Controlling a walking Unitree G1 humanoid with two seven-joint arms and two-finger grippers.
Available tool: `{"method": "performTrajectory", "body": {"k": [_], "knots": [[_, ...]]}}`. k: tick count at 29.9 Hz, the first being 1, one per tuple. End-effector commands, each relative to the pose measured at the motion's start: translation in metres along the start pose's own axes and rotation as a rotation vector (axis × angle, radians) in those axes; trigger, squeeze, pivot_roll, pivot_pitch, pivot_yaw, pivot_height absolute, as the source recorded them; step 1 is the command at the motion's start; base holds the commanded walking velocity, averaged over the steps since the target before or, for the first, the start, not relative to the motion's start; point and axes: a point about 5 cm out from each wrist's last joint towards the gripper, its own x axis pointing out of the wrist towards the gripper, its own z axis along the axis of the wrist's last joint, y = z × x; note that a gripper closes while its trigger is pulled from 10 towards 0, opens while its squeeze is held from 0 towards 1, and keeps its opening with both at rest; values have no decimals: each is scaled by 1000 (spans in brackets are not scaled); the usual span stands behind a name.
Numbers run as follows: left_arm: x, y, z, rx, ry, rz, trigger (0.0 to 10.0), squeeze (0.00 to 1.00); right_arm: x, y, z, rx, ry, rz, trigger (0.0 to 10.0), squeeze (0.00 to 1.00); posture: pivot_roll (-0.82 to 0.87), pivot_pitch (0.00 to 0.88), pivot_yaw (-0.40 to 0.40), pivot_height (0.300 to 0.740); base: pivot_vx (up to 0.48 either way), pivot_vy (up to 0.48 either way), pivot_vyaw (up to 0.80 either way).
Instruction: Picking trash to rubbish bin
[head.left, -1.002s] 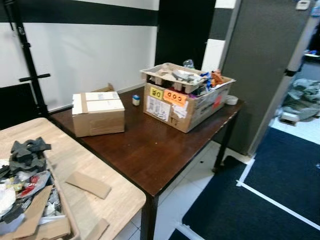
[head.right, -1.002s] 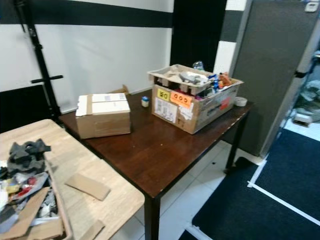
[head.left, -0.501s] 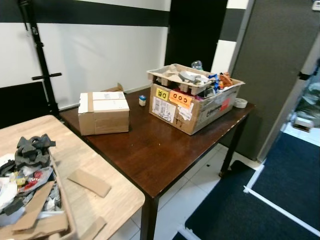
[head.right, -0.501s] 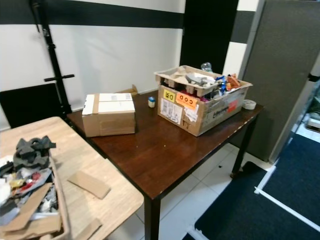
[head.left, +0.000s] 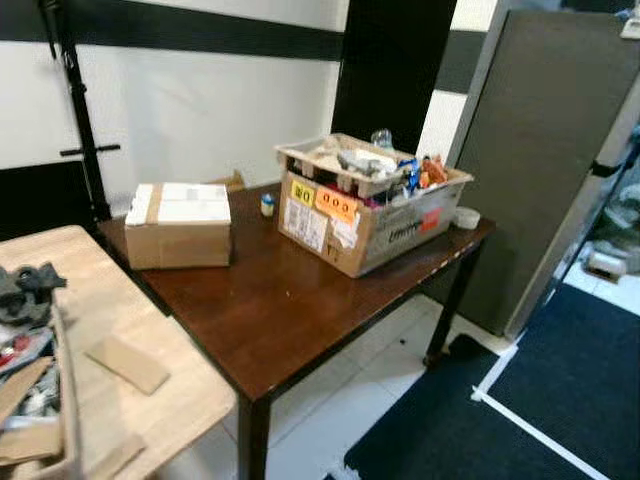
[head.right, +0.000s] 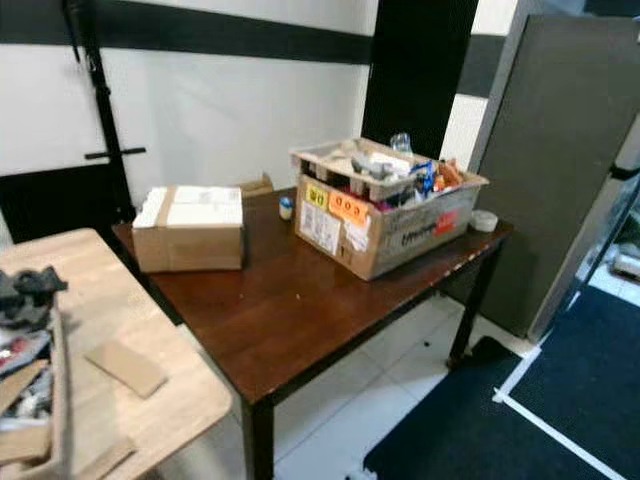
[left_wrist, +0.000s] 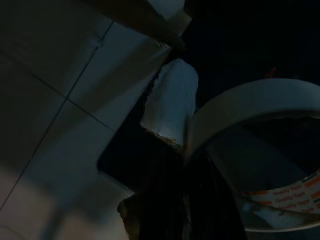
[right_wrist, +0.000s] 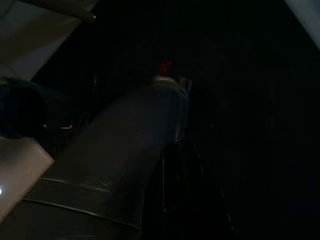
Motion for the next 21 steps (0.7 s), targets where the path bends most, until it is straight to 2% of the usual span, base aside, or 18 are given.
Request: {"method": "performTrajectory", "body": {"k": [1,3,7,21], "knots": [[0,-8,-7,-3,24,-18,10000,0,-2,-6,-9,10,23,-17,10000,0,-88,101,-57,740,0,-480,0],[1,-14,-6,-5,19,-27,10000,0,-2,-7,-8,8,19,-16,10000,0,-88,102,-59,740,0,-452,0],[2,-16,-5,-6,12,-33,10000,0,-2,-7,-6,5,16,-15,10000,0,-88,102,-59,740,0,-439,0],[3,-19,5,-5,-14,-45,10000,0,-3,-8,-3,-3,11,-16,10000,0,-91,104,-58,740,0,-429,0]]}}
